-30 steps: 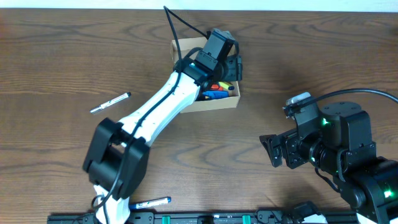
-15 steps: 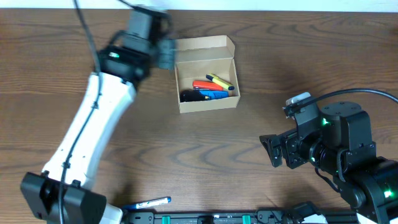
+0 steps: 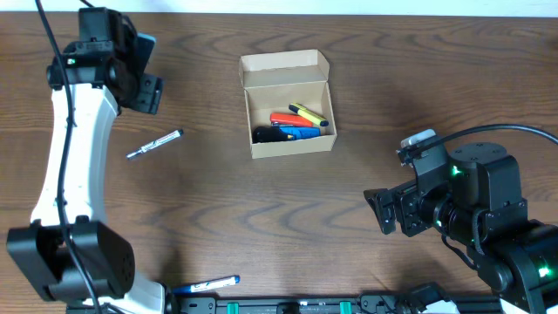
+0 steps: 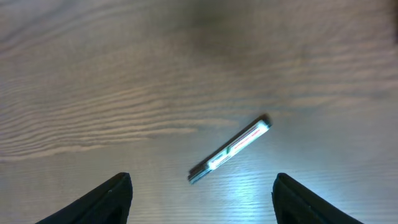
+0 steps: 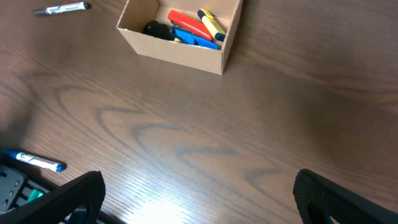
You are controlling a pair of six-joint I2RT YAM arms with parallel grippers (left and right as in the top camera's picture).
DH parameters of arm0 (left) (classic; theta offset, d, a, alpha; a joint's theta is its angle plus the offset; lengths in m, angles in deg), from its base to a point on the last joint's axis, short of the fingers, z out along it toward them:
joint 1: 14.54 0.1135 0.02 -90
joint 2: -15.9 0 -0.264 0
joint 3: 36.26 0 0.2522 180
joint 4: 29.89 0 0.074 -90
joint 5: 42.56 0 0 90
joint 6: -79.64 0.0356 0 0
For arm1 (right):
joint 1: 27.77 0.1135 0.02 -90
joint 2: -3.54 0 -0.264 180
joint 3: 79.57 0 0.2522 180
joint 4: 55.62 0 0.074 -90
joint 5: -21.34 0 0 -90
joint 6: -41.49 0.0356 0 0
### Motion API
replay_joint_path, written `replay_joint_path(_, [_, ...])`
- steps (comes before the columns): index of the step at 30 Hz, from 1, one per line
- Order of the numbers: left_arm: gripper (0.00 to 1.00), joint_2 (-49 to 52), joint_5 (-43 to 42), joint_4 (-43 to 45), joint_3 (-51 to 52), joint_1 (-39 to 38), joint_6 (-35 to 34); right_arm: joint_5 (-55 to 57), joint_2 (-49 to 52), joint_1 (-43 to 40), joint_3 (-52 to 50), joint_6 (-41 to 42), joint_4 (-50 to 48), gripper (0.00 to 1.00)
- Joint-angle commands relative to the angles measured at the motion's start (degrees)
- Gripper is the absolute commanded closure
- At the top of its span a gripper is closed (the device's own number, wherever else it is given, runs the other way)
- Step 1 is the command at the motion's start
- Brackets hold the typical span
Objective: Pack container
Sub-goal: 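Move the left gripper to the white whiteboard marker and grasp it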
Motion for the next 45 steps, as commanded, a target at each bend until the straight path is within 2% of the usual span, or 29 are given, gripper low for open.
replay_joint_path(1, [0.29, 3.23, -1.7, -1.7, -0.26, 0.72, 8.17, -0.15, -0.15, -0.37, -0.17, -0.85, 0.02, 0.01])
replay_joint_path(8, [0.37, 9.29, -4.09, -7.54, -0.26, 0.72, 14.93, -0.15, -0.15, -0.37, -0.17, -0.85, 0.04, 0.01])
replay_joint_path(23, [0.34, 21.57, -0.13, -6.1, -0.26, 0.61, 14.86, -0.15, -0.15, -0.37, -0.17, -0.85, 0.02, 0.01])
replay_joint_path(33, [0.3, 23.08, -0.22, -2.32, 0.81, 0.33, 12.94, -0.15, -0.13, -0.37, -0.17, -0.85, 0.04, 0.01])
replay_joint_path(45, [0.3, 23.08, 0.48, 3.61, 5.05, -1.75, 12.72, -0.15, -0.15, -0.37, -0.17, -0.85, 0.02, 0.01])
